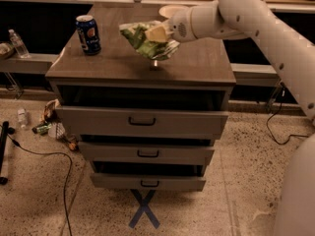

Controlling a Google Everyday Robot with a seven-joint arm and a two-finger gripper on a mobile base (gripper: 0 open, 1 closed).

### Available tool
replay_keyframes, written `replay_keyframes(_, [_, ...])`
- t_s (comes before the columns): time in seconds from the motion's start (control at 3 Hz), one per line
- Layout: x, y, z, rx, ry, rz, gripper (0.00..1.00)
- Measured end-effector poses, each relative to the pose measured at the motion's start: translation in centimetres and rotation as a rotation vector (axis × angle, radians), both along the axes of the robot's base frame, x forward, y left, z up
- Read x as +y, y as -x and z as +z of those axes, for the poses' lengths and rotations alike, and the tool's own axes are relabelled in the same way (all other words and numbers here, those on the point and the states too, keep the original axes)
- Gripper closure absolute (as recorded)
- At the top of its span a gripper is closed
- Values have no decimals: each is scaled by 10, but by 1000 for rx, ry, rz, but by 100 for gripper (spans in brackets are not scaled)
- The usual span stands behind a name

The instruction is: Move green jalapeno chip bag near pepsi can

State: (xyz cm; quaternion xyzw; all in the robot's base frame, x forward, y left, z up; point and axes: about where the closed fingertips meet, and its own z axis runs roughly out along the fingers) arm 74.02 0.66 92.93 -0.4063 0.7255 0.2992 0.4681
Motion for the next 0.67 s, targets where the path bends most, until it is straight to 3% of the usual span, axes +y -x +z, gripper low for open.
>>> replay_keyframes(0.67, [76, 10, 18, -54, -46, 173, 100])
